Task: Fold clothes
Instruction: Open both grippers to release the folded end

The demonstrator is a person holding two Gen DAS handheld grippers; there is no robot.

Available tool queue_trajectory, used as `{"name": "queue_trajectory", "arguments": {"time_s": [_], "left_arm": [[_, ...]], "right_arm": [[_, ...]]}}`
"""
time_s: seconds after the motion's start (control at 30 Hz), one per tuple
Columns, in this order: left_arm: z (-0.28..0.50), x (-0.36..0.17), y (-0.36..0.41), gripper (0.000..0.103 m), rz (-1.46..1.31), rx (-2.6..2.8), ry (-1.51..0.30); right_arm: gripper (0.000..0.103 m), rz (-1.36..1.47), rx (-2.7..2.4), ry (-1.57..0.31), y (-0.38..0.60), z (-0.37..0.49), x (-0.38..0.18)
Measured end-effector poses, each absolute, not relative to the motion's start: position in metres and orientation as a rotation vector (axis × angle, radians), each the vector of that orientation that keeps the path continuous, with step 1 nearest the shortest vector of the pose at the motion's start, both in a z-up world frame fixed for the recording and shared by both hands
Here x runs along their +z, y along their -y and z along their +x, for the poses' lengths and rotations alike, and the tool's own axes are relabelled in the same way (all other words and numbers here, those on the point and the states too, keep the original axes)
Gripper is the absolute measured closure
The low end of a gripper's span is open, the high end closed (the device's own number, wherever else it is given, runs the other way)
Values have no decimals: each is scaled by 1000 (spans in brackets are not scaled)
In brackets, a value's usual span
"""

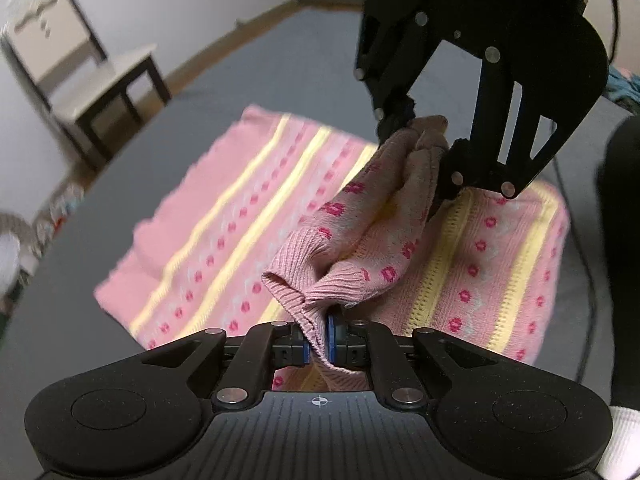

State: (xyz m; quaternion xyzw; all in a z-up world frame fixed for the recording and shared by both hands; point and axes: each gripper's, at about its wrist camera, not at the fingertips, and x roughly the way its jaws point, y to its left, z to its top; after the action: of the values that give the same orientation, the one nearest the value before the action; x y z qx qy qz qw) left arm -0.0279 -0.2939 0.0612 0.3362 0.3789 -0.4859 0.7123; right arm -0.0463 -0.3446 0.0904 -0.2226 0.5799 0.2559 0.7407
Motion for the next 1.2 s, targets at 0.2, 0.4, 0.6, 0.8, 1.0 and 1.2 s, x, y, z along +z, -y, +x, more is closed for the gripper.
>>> {"name": "queue_trajectory", "arguments": {"time_s": [0.2,0.4,0.6,0.8,1.0,1.2], "left_arm": [[-6,42,260,83,521,-973,-891],[-18,55,192,30,247,-875,-810],[-46,49,161,29,138,-899,-818],[-55,28,169,29,193,-791,-842],[-57,32,160,29,32,-665,-829],[-66,27,155,29,20,-618,-813]], "right_arm": [[68,-301,509,-1327,373,-21,58],[52,36,396,-1273,418,-36,50],[50,468,314,-1170,464,-67,38],[60,722,222,-1056,477,-99,21],[83,852,124,-940,477,-116,16],[84,918,38,-892,480,-126,5]]}}
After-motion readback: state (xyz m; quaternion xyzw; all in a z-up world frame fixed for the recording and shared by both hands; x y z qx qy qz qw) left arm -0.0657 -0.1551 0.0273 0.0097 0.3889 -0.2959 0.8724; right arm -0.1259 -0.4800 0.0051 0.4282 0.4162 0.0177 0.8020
